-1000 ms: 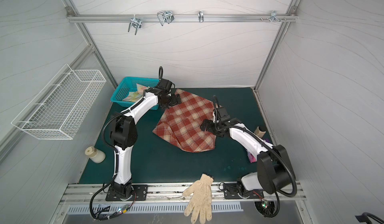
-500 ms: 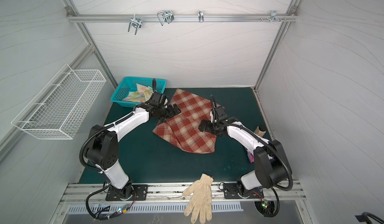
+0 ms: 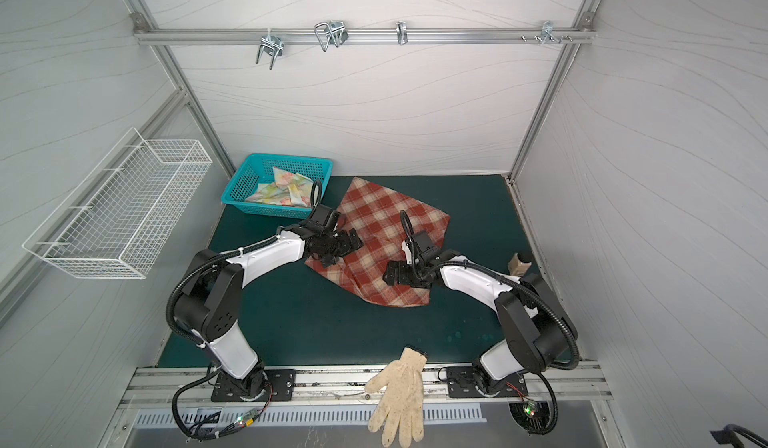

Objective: Fold and stack the skirts

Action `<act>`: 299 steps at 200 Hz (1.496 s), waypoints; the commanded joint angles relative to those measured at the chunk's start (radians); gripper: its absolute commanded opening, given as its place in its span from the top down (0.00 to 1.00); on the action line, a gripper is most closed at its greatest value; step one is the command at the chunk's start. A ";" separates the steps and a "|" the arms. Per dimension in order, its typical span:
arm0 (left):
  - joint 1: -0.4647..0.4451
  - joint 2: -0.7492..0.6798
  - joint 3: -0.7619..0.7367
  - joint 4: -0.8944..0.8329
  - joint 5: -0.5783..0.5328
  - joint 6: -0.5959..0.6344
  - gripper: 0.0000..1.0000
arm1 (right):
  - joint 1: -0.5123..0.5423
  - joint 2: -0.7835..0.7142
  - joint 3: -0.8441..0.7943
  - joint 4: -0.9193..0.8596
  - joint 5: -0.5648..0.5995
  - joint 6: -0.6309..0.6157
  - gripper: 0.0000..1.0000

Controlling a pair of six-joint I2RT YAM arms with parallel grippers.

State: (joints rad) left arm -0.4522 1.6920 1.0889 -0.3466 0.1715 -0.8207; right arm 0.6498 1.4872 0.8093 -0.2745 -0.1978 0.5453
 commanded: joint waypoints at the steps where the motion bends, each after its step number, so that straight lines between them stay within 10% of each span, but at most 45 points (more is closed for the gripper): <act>1: 0.003 -0.114 -0.012 -0.007 -0.085 -0.003 0.01 | 0.028 0.007 0.000 0.034 0.030 -0.027 0.01; 97: 0.045 -0.123 0.053 -0.285 -0.330 0.090 0.03 | 0.144 -0.004 -0.016 0.041 0.107 -0.032 0.01; 299: 0.044 0.236 0.347 -0.469 -0.353 0.094 0.22 | 0.185 -0.020 -0.099 0.160 0.060 0.021 0.01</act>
State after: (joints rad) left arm -0.4072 1.9194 1.4258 -0.7876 -0.1482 -0.7250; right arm 0.8246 1.4765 0.7273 -0.1432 -0.1215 0.5518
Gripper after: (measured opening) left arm 0.786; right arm 0.991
